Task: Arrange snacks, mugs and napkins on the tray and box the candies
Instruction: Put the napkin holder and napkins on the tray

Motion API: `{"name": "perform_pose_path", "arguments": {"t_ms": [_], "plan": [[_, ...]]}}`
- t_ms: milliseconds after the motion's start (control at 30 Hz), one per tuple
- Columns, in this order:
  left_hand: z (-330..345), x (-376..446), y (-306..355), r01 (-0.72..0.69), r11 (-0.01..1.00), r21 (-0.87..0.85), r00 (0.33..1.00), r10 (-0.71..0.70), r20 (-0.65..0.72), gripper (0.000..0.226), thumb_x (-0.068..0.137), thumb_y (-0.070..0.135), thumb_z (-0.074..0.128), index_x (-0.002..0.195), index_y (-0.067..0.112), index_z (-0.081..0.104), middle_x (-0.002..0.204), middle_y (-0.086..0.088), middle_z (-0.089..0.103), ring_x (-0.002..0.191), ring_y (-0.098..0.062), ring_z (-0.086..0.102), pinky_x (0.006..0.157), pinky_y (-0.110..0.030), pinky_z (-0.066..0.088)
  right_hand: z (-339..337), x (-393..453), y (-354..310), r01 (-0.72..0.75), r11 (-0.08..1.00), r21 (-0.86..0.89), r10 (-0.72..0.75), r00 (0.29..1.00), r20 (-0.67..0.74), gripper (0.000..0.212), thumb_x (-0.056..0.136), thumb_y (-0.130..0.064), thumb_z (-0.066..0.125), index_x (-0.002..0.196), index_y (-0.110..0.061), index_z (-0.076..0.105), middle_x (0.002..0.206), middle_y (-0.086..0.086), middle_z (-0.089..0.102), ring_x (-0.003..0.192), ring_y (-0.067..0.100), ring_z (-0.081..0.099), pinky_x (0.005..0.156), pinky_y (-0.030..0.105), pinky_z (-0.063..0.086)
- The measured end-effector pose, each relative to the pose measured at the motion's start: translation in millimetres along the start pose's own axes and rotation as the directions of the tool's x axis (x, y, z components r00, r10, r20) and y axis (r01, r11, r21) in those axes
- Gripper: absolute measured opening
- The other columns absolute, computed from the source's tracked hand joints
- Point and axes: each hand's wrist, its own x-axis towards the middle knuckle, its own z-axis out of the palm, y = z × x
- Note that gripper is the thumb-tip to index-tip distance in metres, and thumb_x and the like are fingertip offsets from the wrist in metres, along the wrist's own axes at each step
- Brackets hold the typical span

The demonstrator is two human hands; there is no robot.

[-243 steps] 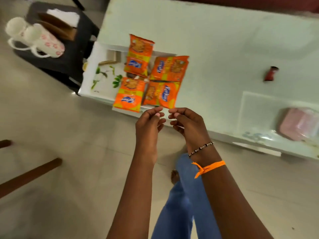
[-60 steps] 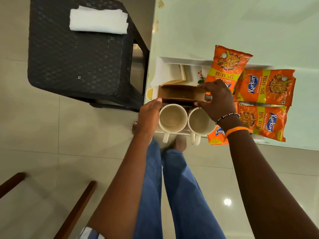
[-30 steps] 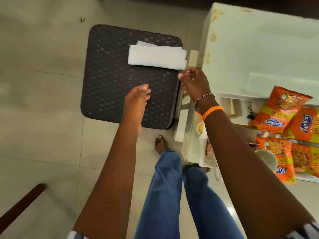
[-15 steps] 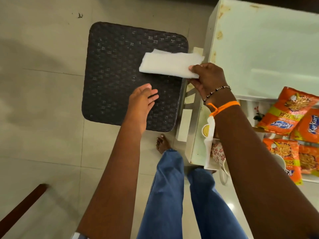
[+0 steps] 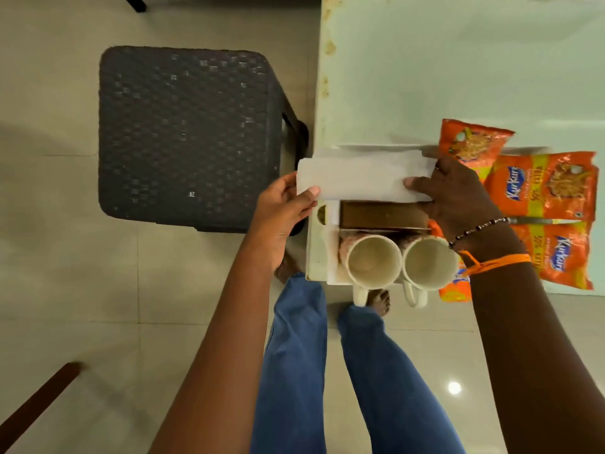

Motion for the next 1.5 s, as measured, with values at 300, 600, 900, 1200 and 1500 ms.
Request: {"name": "perform_pose_path", "arguments": {"t_ms": [300,600,900,1200,1500], "plan": [[65,-25,-39,-0.083,0.956,0.282,0.978,0.133,-0.162,0.033,0.080,0.008,0.066,0.111,0.013,0.060,0.105,-0.006,0.065,0.092,-0.017,0.062,0.075,-0.025,0.051,-68,-20,29,0.242,0.867,-0.436,-0.272,0.962,-0.008,0.027,0.077,0.007,0.064,0.104,0.008,0.061,0.090,0.007,0.058,0.062,-0.009,0.055,0.063,0.005,0.042],[81,-11,-63,-0.051,0.931,0.361,0.943,0.165,-0.291,0.033,0.085,0.015,0.061,0.118,0.013,0.057,0.119,-0.009,0.062,0.108,-0.022,0.058,0.089,-0.032,0.048,-69,-10,60,0.237,0.844,-0.481,-0.319,0.943,-0.096,0.028,0.078,-0.001,0.064,0.107,-0.001,0.065,0.106,0.016,0.067,0.087,0.014,0.055,0.079,0.020,0.045],[77,0,-75,0.012,0.933,0.360,0.951,0.100,-0.293,0.029,0.090,0.018,0.051,0.119,0.016,0.058,0.114,-0.006,0.063,0.103,-0.019,0.058,0.076,-0.024,0.044,-66,2,75,0.189,0.837,-0.513,-0.295,0.946,-0.133,0.025,0.080,-0.007,0.064,0.105,-0.003,0.065,0.109,0.015,0.067,0.093,0.019,0.059,0.089,0.029,0.050],[77,-3,-76,0.001,0.930,0.368,0.960,0.102,-0.261,0.038,0.092,0.012,0.046,0.128,0.021,0.054,0.108,0.005,0.059,0.096,-0.011,0.054,0.081,-0.024,0.045,-67,1,81,0.153,0.844,-0.515,-0.277,0.945,-0.175,0.021,0.083,-0.008,0.061,0.102,-0.003,0.065,0.106,0.011,0.067,0.093,0.012,0.057,0.091,0.028,0.048],[74,-8,-78,0.025,0.934,0.355,0.962,0.074,-0.262,0.038,0.094,0.015,0.045,0.131,0.021,0.051,0.128,-0.001,0.058,0.106,-0.016,0.055,0.088,-0.030,0.049,-73,0,91,0.113,0.902,-0.416,-0.202,0.964,-0.175,0.023,0.085,-0.007,0.059,0.107,-0.002,0.062,0.113,0.012,0.066,0.097,0.011,0.059,0.084,0.017,0.047]]}}
